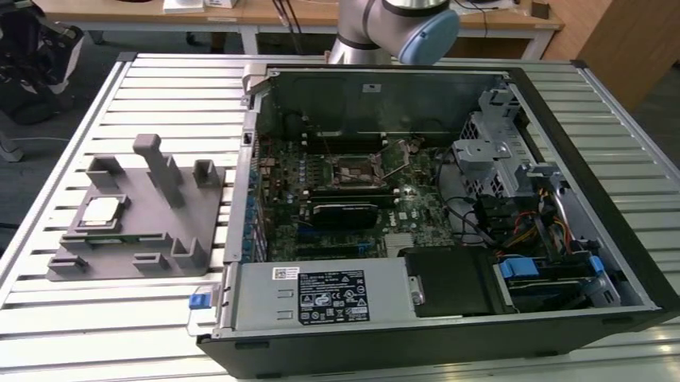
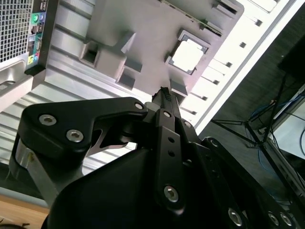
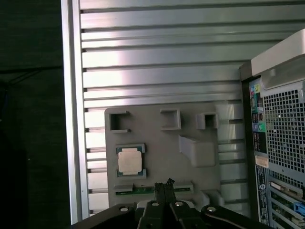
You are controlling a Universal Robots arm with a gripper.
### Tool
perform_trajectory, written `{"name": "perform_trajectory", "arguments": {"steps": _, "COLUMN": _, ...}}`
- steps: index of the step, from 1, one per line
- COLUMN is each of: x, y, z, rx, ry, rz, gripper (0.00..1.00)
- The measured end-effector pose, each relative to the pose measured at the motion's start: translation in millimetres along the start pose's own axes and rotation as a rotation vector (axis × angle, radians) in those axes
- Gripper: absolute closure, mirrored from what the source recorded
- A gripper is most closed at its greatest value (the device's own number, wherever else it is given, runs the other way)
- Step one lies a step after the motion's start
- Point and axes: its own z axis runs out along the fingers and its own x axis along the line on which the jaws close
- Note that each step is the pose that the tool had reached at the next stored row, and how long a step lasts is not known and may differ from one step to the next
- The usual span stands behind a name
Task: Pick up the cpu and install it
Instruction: 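Reach for the cpu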
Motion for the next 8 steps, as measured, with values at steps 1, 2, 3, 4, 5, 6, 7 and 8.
{"name": "perform_trajectory", "arguments": {"steps": 1, "x": 3.0, "y": -0.2, "z": 0.2, "rx": -0.0001, "ry": 0.0, "rz": 0.0, "gripper": 0.89}}
{"name": "perform_trajectory", "arguments": {"steps": 2, "x": 6.1, "y": -0.5, "z": 0.3, "rx": 0.0, "ry": 0.0, "rz": 0.0, "gripper": 0.89}}
{"name": "perform_trajectory", "arguments": {"steps": 3, "x": 9.1, "y": -0.7, "z": 0.4, "rx": 0.0, "ry": 0.0002, "rz": 0.0, "gripper": 0.89}}
{"name": "perform_trajectory", "arguments": {"steps": 4, "x": 12.4, "y": -1.0, "z": 0.7, "rx": 0.0, "ry": 0.0002, "rz": 0.0, "gripper": 0.89}}
{"name": "perform_trajectory", "arguments": {"steps": 5, "x": 15.2, "y": -1.2, "z": 0.9, "rx": 0.0, "ry": 0.0001, "rz": 0.0, "gripper": 0.89}}
{"name": "perform_trajectory", "arguments": {"steps": 6, "x": 18.5, "y": -1.5, "z": 1.1, "rx": 0.0, "ry": 0.0002, "rz": 0.0, "gripper": 0.89}}
{"name": "perform_trajectory", "arguments": {"steps": 7, "x": 21.4, "y": -1.7, "z": 1.2, "rx": 0.0, "ry": 0.0002, "rz": 0.0, "gripper": 0.89}}
{"name": "perform_trajectory", "arguments": {"steps": 8, "x": 24.1, "y": -1.9, "z": 1.4, "rx": 0.0, "ry": 0.0002, "rz": 0.0, "gripper": 0.89}}
